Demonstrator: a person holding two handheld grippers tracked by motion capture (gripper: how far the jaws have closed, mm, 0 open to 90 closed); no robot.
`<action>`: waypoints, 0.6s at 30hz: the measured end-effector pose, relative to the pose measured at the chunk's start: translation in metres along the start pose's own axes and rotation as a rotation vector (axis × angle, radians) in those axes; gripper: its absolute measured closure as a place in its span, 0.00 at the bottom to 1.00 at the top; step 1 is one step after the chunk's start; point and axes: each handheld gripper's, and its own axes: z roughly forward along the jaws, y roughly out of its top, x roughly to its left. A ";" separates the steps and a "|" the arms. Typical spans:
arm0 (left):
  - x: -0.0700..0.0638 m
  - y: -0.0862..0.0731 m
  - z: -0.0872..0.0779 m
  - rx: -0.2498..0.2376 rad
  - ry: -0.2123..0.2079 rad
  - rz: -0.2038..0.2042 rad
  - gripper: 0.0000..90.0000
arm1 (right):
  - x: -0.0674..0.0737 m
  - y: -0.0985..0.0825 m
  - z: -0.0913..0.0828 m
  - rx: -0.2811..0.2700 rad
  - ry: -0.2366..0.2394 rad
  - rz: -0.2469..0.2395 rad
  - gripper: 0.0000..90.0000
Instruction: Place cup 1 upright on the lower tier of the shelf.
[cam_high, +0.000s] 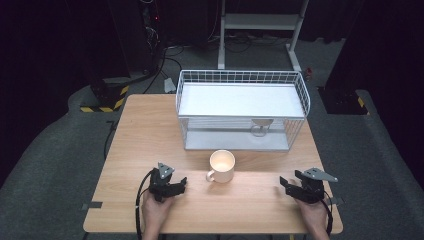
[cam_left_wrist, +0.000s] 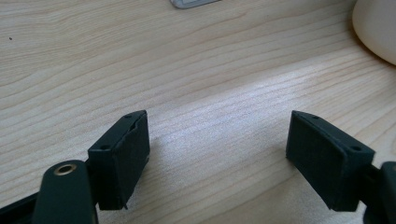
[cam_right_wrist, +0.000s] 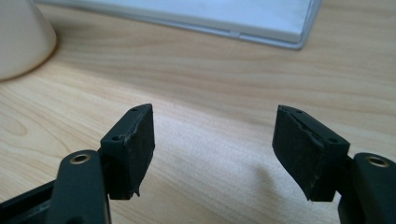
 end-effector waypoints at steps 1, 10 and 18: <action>0.000 0.000 0.000 0.000 0.000 0.000 0.24 | 0.001 0.000 0.002 0.018 -0.004 -0.002 0.33; 0.000 0.000 0.000 0.002 0.000 0.002 0.24 | 0.002 0.001 0.009 0.088 -0.027 -0.043 0.30; 0.000 0.000 0.000 0.002 -0.003 0.003 0.23 | 0.005 0.003 0.013 0.127 -0.059 -0.069 0.26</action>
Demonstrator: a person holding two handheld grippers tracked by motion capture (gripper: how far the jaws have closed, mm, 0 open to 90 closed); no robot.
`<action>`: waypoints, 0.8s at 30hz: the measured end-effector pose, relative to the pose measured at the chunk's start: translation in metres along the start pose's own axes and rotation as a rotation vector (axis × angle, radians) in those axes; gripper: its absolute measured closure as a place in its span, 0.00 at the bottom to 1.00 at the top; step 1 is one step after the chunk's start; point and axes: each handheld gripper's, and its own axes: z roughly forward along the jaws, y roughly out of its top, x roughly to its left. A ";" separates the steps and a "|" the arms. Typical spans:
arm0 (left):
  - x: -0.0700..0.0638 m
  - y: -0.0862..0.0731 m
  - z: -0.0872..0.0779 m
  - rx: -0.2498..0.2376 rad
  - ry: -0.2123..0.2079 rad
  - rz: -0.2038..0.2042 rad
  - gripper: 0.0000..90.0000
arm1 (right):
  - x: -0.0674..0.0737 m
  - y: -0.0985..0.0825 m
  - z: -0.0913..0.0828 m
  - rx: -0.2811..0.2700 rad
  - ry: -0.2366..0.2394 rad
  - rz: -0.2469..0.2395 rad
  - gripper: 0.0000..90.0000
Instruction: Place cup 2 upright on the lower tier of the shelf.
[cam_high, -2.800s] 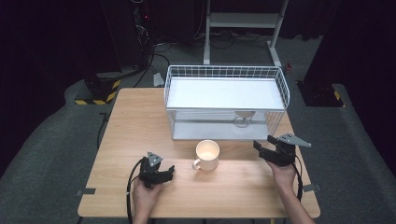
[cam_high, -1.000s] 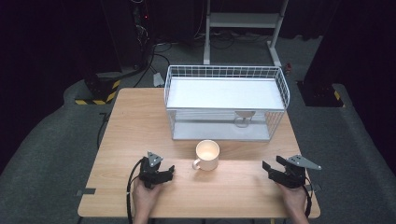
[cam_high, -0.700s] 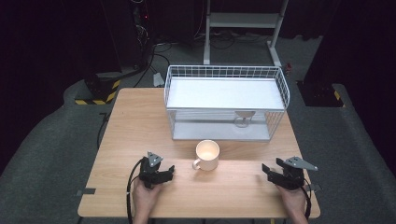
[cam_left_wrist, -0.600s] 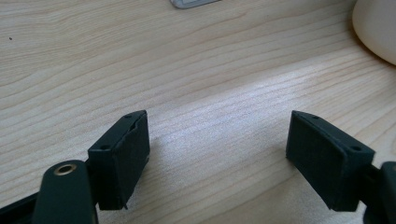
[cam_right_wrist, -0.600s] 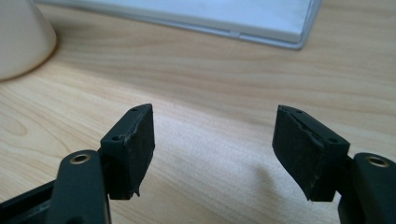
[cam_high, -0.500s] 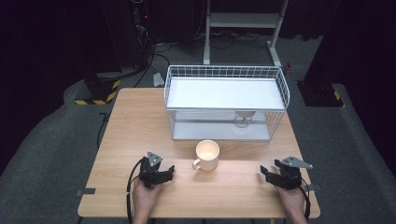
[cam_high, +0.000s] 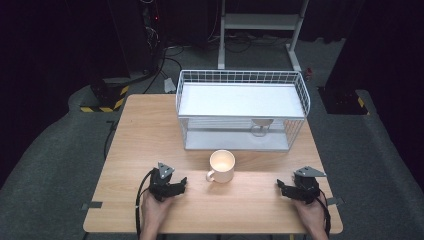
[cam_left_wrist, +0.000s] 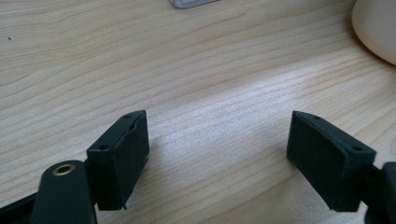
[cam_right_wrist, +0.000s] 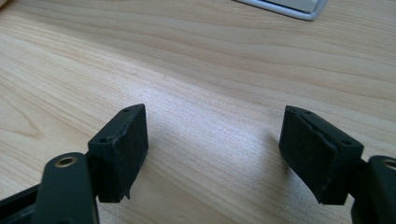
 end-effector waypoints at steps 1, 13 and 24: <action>0.000 0.000 0.000 0.000 -0.001 0.000 0.23 | 0.000 0.000 0.000 0.000 -0.003 0.001 0.25; -0.008 0.005 -0.009 -0.036 -0.053 -0.004 0.20 | 0.000 0.001 0.001 0.002 -0.005 0.002 0.24; -0.029 0.013 -0.021 -0.049 -0.158 0.057 0.16 | -0.001 0.001 0.001 0.001 -0.005 -0.003 0.24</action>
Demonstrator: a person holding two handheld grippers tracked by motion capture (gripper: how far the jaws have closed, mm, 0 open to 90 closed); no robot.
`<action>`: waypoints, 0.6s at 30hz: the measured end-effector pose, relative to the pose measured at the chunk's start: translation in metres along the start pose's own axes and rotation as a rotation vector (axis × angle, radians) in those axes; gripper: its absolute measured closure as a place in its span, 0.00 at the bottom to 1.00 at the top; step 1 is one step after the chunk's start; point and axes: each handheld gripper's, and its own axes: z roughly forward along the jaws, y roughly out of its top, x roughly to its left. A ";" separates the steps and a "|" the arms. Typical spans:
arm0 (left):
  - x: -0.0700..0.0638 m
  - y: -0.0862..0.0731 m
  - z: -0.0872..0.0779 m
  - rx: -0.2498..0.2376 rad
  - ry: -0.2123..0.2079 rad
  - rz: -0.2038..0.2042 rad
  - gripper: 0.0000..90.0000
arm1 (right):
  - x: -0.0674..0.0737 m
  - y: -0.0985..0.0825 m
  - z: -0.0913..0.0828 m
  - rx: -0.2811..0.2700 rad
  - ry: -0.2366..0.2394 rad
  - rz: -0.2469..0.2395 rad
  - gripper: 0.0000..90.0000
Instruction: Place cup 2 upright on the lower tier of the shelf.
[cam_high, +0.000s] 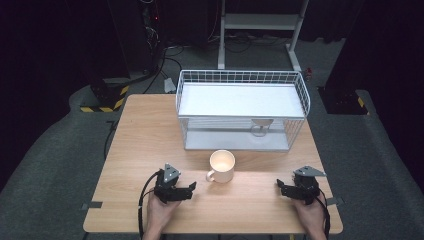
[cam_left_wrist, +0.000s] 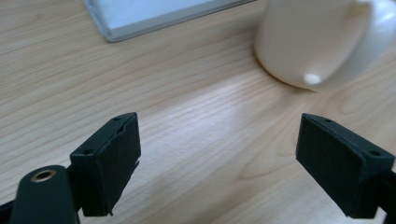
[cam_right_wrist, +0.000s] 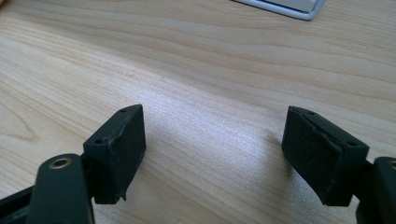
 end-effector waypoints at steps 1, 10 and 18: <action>-0.002 0.000 0.000 -0.002 -0.005 0.005 0.15 | 0.000 0.000 0.000 0.000 0.000 0.000 0.24; -0.021 0.004 -0.002 -0.008 -0.075 0.025 0.11 | 0.000 0.000 0.000 0.000 0.000 0.000 0.24; -0.033 0.008 0.001 -0.007 -0.103 0.040 0.09 | 0.000 0.000 0.000 0.001 0.000 0.002 0.24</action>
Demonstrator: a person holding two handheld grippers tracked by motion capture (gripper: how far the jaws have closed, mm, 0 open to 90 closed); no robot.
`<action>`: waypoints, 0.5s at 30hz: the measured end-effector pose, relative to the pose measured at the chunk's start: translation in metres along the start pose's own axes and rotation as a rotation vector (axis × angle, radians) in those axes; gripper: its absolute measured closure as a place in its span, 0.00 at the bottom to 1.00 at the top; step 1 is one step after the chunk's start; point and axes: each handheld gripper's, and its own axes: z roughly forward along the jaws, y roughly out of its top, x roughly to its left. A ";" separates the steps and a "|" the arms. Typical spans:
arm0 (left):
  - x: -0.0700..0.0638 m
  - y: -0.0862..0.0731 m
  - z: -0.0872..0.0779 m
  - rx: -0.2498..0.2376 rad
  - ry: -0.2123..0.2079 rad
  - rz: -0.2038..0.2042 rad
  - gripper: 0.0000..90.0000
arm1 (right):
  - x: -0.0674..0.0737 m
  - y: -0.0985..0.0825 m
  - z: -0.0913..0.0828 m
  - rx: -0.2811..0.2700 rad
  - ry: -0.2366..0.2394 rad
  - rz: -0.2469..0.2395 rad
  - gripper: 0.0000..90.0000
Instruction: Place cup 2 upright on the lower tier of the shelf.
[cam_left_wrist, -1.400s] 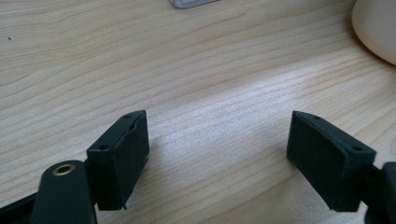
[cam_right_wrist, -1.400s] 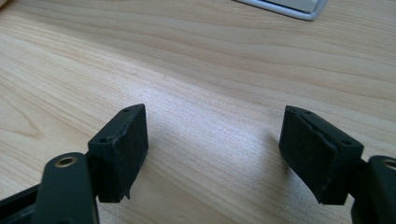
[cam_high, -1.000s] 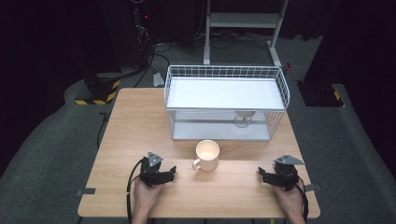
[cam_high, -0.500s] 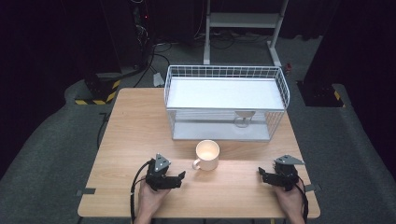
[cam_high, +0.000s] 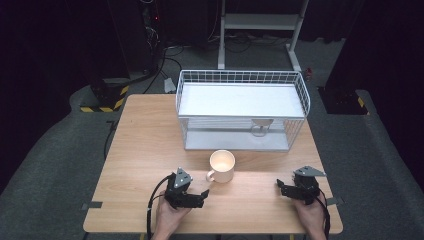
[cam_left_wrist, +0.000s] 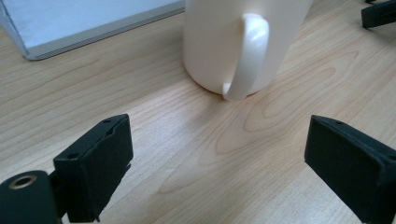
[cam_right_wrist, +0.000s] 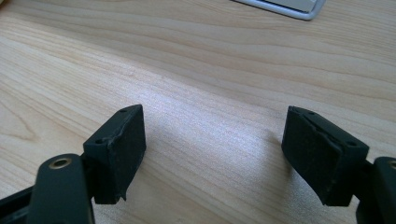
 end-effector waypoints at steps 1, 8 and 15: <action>-0.001 0.001 0.000 -0.002 -0.002 0.007 0.08 | 0.000 0.000 0.000 -0.002 0.000 0.000 0.24; -0.009 0.010 0.005 -0.001 -0.020 0.021 0.08 | 0.000 0.000 0.000 0.000 0.000 0.000 0.24; -0.015 0.020 0.016 0.002 -0.017 0.028 0.07 | 0.000 0.000 0.000 0.000 0.000 0.000 0.24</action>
